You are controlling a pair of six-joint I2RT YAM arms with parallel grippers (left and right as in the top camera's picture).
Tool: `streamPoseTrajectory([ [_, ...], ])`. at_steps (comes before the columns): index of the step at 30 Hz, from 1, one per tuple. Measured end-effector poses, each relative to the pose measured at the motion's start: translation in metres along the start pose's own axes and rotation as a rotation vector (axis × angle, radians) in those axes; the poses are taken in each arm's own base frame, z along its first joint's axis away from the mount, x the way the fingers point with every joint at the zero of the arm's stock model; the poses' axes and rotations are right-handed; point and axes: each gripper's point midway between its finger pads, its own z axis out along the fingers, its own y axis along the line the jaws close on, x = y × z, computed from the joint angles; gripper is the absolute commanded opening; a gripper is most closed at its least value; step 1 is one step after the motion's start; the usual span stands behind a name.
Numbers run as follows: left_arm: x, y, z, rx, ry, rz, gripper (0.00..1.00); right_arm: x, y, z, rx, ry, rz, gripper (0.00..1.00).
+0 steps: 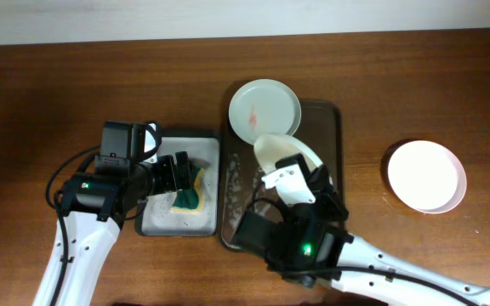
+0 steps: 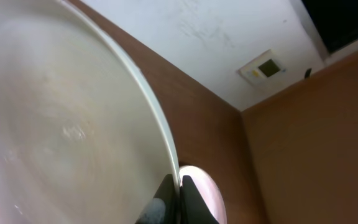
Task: Clean dirty plates on tray and stack at the side
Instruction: 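Tilt up the plate with the right gripper and lift it, then stack the plate onto the first plate at the right side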
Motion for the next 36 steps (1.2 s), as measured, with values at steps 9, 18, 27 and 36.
streamPoseTrajectory([
  [9,-0.001,0.000,0.000,0.000,-0.002,0.000,1.00,0.040,-0.008,0.041,-0.023,0.270,0.254,0.04],
  [18,0.000,-0.001,0.000,0.003,0.001,0.000,1.00,0.117,-0.060,0.163,-0.356,0.676,0.885,0.04],
  [27,0.000,0.000,0.000,0.003,0.000,0.000,0.99,0.273,-0.163,0.189,-0.035,0.897,1.342,0.04],
  [36,0.000,0.000,0.000,0.003,0.001,0.000,0.99,0.261,-0.114,0.211,-0.315,0.950,1.321,0.73],
])
